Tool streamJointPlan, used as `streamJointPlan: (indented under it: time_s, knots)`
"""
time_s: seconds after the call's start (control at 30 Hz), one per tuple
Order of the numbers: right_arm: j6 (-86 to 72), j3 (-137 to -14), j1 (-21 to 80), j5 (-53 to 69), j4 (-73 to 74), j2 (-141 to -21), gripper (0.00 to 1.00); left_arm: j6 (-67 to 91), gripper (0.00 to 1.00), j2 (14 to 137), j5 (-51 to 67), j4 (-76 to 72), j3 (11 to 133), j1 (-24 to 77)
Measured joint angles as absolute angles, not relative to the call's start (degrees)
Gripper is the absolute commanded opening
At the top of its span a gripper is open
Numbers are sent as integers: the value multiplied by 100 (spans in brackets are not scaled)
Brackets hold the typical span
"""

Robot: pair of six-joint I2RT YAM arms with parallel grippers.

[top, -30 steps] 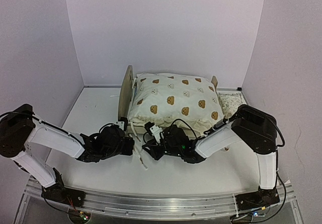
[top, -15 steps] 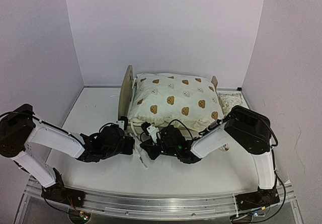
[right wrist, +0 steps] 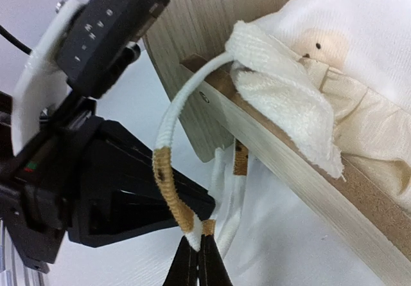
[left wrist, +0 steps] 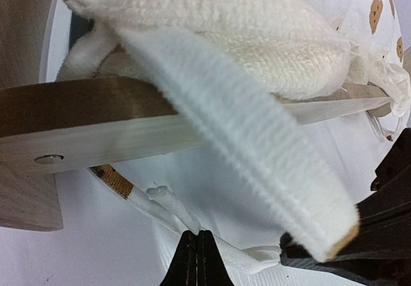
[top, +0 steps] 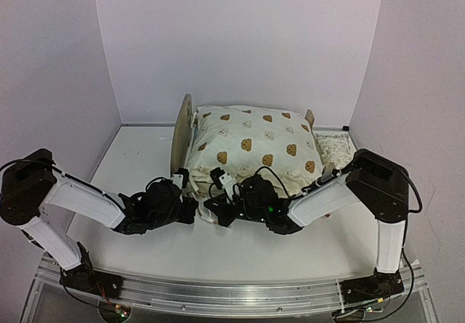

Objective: Set up the pet bed

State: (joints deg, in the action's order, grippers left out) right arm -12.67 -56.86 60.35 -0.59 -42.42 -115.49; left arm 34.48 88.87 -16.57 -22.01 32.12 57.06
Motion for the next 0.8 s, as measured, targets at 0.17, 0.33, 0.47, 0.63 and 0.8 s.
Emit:
streamJointPlan:
  time_s: [0.17, 0.33, 0.47, 0.63, 0.8]
  knots:
    - [-1373, -5561, 6048, 50, -4285, -11459, 3, 3377, 0, 8956, -1541, -2387, 3224, 5706]
    - [-1431, -5494, 6053, 51, -4263, -11459, 5, 3297, 0, 8956, -1492, -2493, 3267, 5706]
    - [-1485, -5494, 6053, 71, -4267, -11459, 7, 3285, 0, 8956, -1453, -2515, 3269, 5706]
    - [-1509, -5494, 6053, 159, -4266, -11463, 7, 3150, 0, 8961, -1224, -2818, 3265, 5706]
    - [-1509, -5463, 6053, 167, -4286, -11463, 9, 2965, 0, 8965, -967, -3266, 3257, 5706]
